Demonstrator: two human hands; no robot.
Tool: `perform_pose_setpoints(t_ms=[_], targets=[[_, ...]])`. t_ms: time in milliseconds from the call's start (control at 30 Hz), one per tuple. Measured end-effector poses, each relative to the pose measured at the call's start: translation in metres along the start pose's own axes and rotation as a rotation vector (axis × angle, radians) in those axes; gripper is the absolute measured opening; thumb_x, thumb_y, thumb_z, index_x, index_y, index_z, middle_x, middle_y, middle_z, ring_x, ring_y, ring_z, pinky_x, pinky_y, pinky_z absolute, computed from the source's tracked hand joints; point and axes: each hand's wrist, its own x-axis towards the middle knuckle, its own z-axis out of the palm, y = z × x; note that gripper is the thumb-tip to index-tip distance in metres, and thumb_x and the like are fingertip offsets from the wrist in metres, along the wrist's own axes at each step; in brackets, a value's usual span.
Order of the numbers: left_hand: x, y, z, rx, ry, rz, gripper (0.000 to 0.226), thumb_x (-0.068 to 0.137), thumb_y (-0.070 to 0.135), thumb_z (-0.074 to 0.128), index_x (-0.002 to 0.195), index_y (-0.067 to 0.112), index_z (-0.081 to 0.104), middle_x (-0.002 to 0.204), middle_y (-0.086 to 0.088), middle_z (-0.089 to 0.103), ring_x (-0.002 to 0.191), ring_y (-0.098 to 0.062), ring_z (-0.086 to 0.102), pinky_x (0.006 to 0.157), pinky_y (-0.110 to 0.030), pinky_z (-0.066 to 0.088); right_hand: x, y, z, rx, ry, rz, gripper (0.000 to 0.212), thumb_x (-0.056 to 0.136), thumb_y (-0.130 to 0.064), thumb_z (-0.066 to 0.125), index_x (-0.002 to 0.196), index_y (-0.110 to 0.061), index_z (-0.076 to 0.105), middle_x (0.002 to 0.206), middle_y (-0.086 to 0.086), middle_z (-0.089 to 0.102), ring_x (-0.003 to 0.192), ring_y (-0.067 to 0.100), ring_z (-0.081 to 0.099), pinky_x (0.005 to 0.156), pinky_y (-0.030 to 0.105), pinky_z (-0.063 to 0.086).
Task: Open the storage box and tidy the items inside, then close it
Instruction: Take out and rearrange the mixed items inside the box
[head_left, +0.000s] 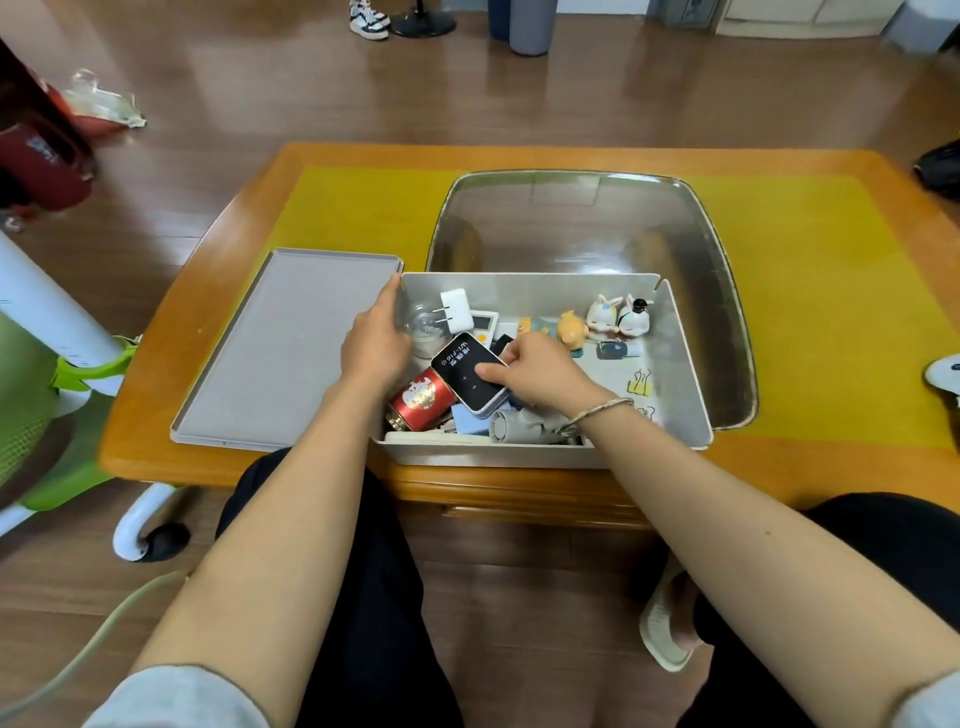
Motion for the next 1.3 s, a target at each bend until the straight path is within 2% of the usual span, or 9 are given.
perform_pose_setpoints(t_ms=[67, 200, 367, 433, 500, 633, 833, 1067, 1300], targets=[[0.000, -0.001, 0.000, -0.017, -0.013, 0.001, 0.071, 0.090, 0.011, 0.054, 0.147, 0.039, 0.024, 0.131, -0.013, 0.055, 0.108, -0.036, 0.057, 0.085, -0.043, 0.052, -0.002, 0.000, -0.010, 0.043, 0.044, -0.004, 0.035, 0.085, -0.031, 0.067, 0.055, -0.018, 0.055, 0.046, -0.008, 0.049, 0.038, 0.001, 0.047, 0.042, 0.018, 0.034], [-0.003, 0.003, -0.003, -0.071, -0.015, 0.015, 0.059, 0.094, 0.014, 0.049, 0.147, 0.028, 0.027, 0.139, -0.010, 0.048, 0.123, -0.032, 0.047, 0.098, -0.043, 0.043, -0.018, 0.013, -0.044, 0.095, 0.119, -0.028, 0.021, 0.083, -0.033, 0.069, 0.068, -0.018, 0.065, 0.056, -0.010, 0.056, 0.050, 0.001, 0.048, 0.052, 0.020, 0.039], [-0.019, 0.043, -0.015, 0.064, 0.304, 0.278, 0.037, 0.095, 0.016, 0.048, 0.131, 0.013, 0.046, 0.129, -0.008, 0.049, 0.120, -0.026, 0.042, 0.099, -0.038, 0.033, -0.042, 0.060, -0.096, 0.131, 0.422, -0.085, 0.005, 0.084, -0.027, 0.068, 0.082, -0.022, 0.067, 0.070, -0.016, 0.059, 0.061, -0.004, 0.051, 0.057, 0.010, 0.039], [-0.030, 0.069, -0.011, -0.044, 0.179, 0.416, 0.029, 0.094, 0.011, 0.048, 0.123, 0.013, 0.051, 0.116, -0.002, 0.053, 0.107, -0.019, 0.049, 0.092, -0.031, 0.040, -0.044, 0.082, -0.109, 0.173, 0.482, -0.081, 0.006, 0.086, -0.023, 0.066, 0.088, -0.019, 0.068, 0.077, -0.008, 0.063, 0.070, 0.007, 0.055, 0.071, 0.024, 0.047], [-0.042, 0.094, 0.003, -0.081, -0.121, 0.509, 0.024, 0.096, 0.014, 0.050, 0.119, 0.014, 0.055, 0.111, 0.000, 0.056, 0.102, -0.016, 0.053, 0.089, -0.030, 0.044, -0.043, 0.099, -0.115, 0.213, 0.501, -0.053, 0.009, 0.088, -0.021, 0.063, 0.093, -0.016, 0.068, 0.082, 0.000, 0.064, 0.077, 0.016, 0.057, 0.077, 0.040, 0.049], [-0.058, 0.138, 0.056, 0.142, -0.571, 0.713, 0.043, 0.094, 0.030, 0.058, 0.133, 0.017, 0.048, 0.135, -0.006, 0.051, 0.125, -0.023, 0.045, 0.102, -0.040, 0.039, -0.040, 0.117, -0.115, 0.264, 0.537, -0.053, 0.012, 0.091, -0.018, 0.059, 0.097, -0.010, 0.066, 0.083, 0.003, 0.063, 0.078, 0.018, 0.057, 0.080, 0.045, 0.050], [-0.060, 0.162, 0.120, 0.534, -0.724, 0.814, 0.050, 0.095, 0.035, 0.052, 0.140, 0.018, 0.040, 0.146, -0.006, 0.037, 0.128, -0.029, 0.038, 0.098, -0.046, 0.041, -0.034, 0.124, -0.111, 0.319, 0.565, -0.062, 0.015, 0.092, -0.019, 0.057, 0.101, -0.009, 0.064, 0.087, 0.004, 0.064, 0.080, 0.021, 0.059, 0.078, 0.045, 0.051], [-0.063, 0.164, 0.125, 0.522, -0.703, 0.831, 0.010, 0.091, 0.022, 0.060, 0.093, 0.012, 0.058, 0.094, -0.003, 0.049, 0.089, -0.027, 0.055, 0.067, -0.032, 0.039, -0.028, 0.127, -0.115, 0.259, 0.607, -0.099, 0.006, 0.090, -0.025, 0.058, 0.089, -0.021, 0.062, 0.079, -0.001, 0.063, 0.074, 0.016, 0.057, 0.072, 0.042, 0.051], [-0.053, 0.144, 0.052, 0.256, -0.422, 0.578, 0.005, 0.088, 0.010, 0.057, 0.092, 0.011, 0.060, 0.101, -0.010, 0.057, 0.095, -0.029, 0.055, 0.083, -0.036, 0.043, -0.032, 0.124, -0.118, 0.283, 0.609, -0.111, 0.007, 0.089, -0.027, 0.057, 0.086, -0.022, 0.061, 0.070, -0.006, 0.058, 0.066, 0.022, 0.053, 0.065, 0.050, 0.051]])
